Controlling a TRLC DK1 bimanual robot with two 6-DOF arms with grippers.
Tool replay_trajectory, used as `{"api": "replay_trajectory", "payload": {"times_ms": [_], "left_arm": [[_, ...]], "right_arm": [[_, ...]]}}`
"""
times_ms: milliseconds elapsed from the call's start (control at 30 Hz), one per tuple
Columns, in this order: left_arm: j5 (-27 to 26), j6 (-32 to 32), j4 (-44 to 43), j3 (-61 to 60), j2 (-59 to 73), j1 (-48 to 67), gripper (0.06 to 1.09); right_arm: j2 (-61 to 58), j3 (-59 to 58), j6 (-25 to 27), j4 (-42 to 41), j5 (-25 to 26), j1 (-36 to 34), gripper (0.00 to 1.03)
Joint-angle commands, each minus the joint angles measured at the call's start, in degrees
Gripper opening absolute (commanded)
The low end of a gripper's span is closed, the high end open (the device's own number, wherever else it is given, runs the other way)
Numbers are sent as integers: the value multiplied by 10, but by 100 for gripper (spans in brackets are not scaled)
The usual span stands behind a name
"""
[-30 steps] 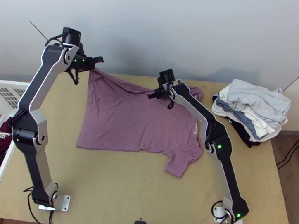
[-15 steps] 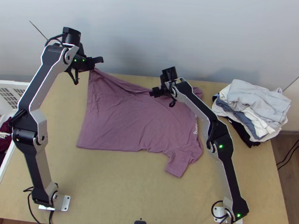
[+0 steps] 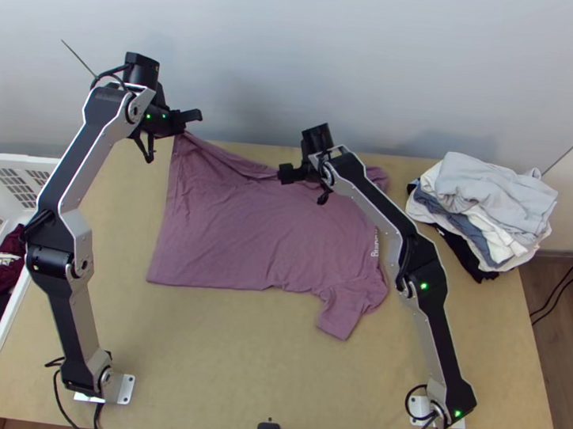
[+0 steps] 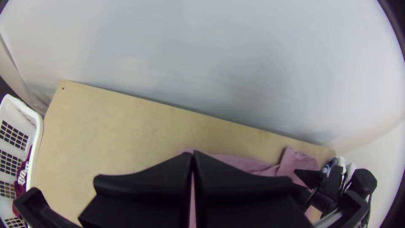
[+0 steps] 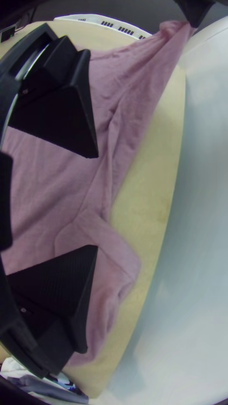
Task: Fold the t-shirt
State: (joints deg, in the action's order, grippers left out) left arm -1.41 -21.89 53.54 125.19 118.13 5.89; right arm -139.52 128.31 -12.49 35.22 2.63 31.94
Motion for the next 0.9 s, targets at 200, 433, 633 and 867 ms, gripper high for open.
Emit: {"api": "replay_trajectory", "payload": {"times_ms": [200,433,633,867], "left_arm": [[0,0,1,1,1,1,10],[0,1,1,1,2,-1,10],[0,1,1,1,4,-3,10],[0,0,3,1,5,0,10]], "right_arm": [[-33,3,0,10,2,3,97],[-53,9,2,9,2,-11,96],[-67,17,0,3,2,-25,93],[-69,17,-7,3,1,-33,87]]}}
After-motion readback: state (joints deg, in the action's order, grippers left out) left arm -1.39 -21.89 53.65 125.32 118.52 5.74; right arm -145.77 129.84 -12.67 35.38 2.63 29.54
